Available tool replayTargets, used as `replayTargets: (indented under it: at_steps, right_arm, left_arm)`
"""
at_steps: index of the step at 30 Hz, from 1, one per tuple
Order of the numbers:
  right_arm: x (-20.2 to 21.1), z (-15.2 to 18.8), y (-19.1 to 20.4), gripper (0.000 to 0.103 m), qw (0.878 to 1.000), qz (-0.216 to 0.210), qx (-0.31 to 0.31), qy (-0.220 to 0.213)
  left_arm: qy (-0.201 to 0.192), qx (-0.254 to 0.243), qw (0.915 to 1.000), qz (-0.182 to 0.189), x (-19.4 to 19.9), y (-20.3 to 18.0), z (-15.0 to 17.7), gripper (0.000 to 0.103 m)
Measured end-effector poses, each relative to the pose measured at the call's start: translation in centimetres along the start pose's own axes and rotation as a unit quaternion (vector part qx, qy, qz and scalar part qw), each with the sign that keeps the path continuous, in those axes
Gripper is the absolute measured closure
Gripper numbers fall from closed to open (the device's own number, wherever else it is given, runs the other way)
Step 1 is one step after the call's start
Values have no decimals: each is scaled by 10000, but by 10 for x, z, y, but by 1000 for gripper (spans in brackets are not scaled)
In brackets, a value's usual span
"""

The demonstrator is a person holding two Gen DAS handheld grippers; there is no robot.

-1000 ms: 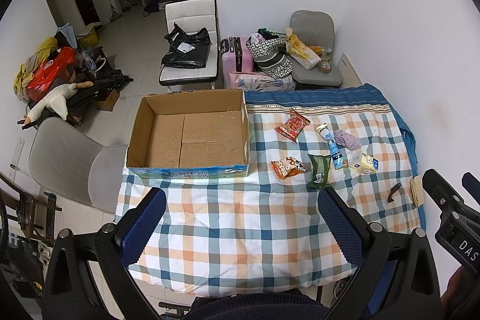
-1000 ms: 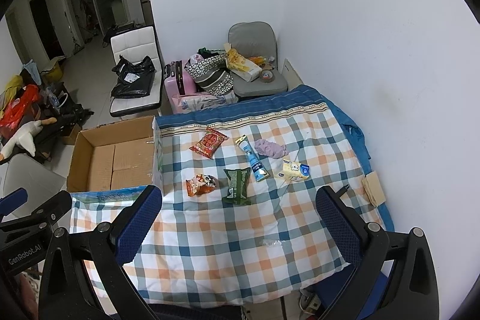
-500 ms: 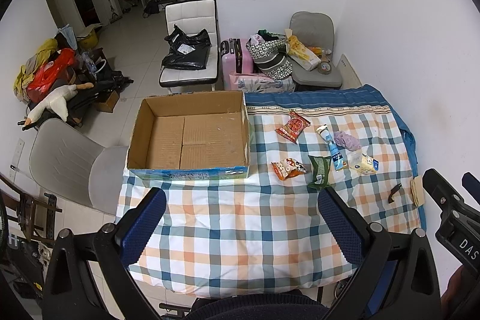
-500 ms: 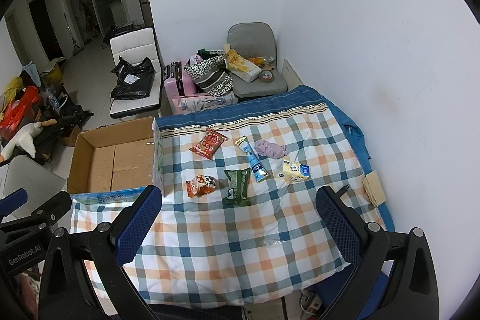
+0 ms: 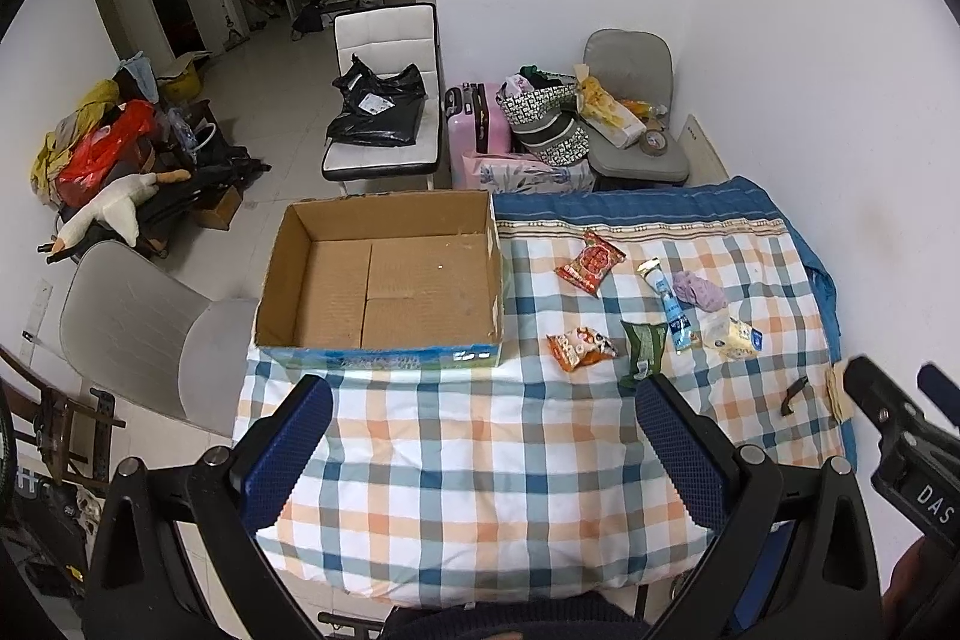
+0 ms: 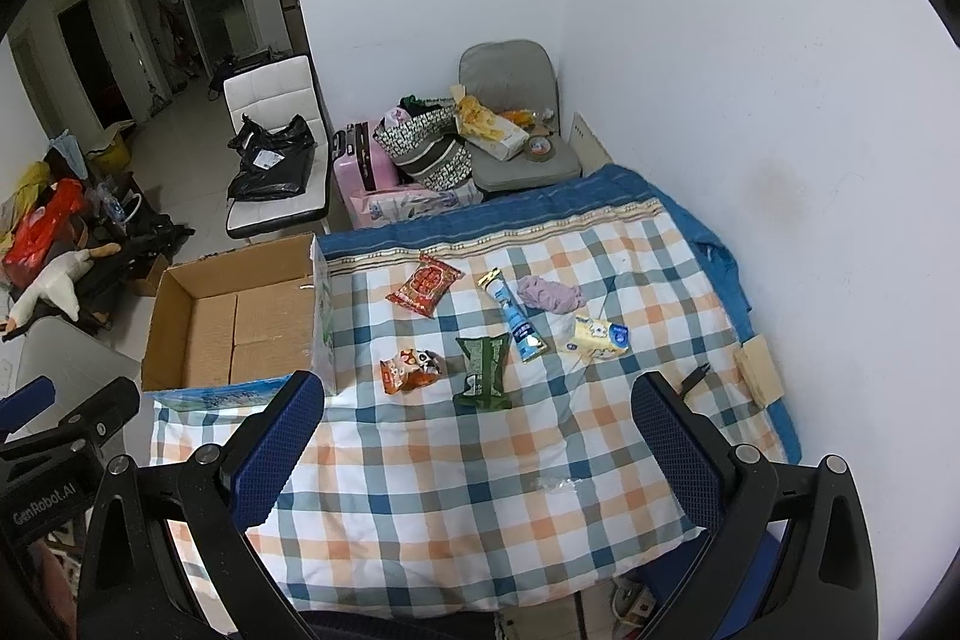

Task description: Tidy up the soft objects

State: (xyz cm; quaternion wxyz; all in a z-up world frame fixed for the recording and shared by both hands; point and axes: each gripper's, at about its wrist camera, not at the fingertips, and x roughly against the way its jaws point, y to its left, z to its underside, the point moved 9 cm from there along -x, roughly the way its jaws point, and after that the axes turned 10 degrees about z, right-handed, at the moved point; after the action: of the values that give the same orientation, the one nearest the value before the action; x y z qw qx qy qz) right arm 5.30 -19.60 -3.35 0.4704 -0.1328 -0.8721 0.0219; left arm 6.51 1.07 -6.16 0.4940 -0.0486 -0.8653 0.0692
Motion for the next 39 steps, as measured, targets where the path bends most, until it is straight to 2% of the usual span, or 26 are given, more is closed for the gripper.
replayTargets:
  at_steps: [4, 8, 10, 14, 17, 18, 19, 23, 25, 27, 28, 30, 34, 36, 38, 39]
  right_arm:
    - [-43, 0, -19, 0, 9994, 32, -200, 297]
    - [-116, 10, -46, 0, 9957, 31, -411, 832]
    - [-160, 13, -56, 0, 9922, 33, -492, 1143]
    - [-247, 32, -61, 0, 9841, -66, -508, 1698]
    - [-306, 51, -56, 0, 9749, -202, -536, 2153]
    - [-320, 54, -56, 1, 9741, -238, -562, 2176]
    - [-337, 59, -60, 1, 9714, -189, -627, 2282]
    - [-386, 65, -96, 1, 9646, 109, -953, 2458]
    - [-408, 65, -111, 1, 9596, 128, -1071, 2598]
    - [-430, 65, -119, 1, 9539, 59, -1114, 2786]
    - [-437, 66, -122, 1, 9505, 33, -1106, 2903]
    - [-453, 67, -126, 1, 9421, -31, -1276, 3101]
    - [-477, 65, -127, 1, 9359, -142, -1467, 3201]
    - [-489, 65, -127, 1, 9332, -107, -1507, 3261]
    - [-498, 65, -127, 1, 9313, -54, -1489, 3324]
    - [-501, 66, -126, 1, 9300, -94, -1520, 3344]
  left_arm:
    - [220, -111, 9997, 47, -44, -9, -11, 0]
    - [649, -419, 9969, 114, -115, -31, -19, 0]
    - [1089, -573, 9923, 138, -161, -43, -15, 0]
    - [1648, -697, 9837, 200, -242, -62, -3, 0]
    - [2040, -911, 9747, 54, -294, -69, 11, 1]
    - [2250, -904, 9702, 15, -313, -70, 16, 4]
    - [2387, -817, 9676, 114, -324, -73, 21, 9]
    - [2717, -610, 9592, 486, -358, -96, 33, 9]
    - [2988, -455, 9495, 841, -375, -117, 43, 9]
    - [3193, -401, 9417, 982, -390, -133, 50, 9]
    - [3346, -370, 9358, 1042, -400, -143, 57, 9]
    - [3474, -341, 9306, 1097, -413, -155, 64, 9]
    - [3754, -429, 9205, 997, -443, -167, 77, 10]
    - [3810, -472, 9187, 930, -456, -170, 82, 16]
    - [3877, -493, 9161, 897, -462, -172, 87, 35]
    - [3916, -501, 9143, 907, -465, -173, 90, 40]
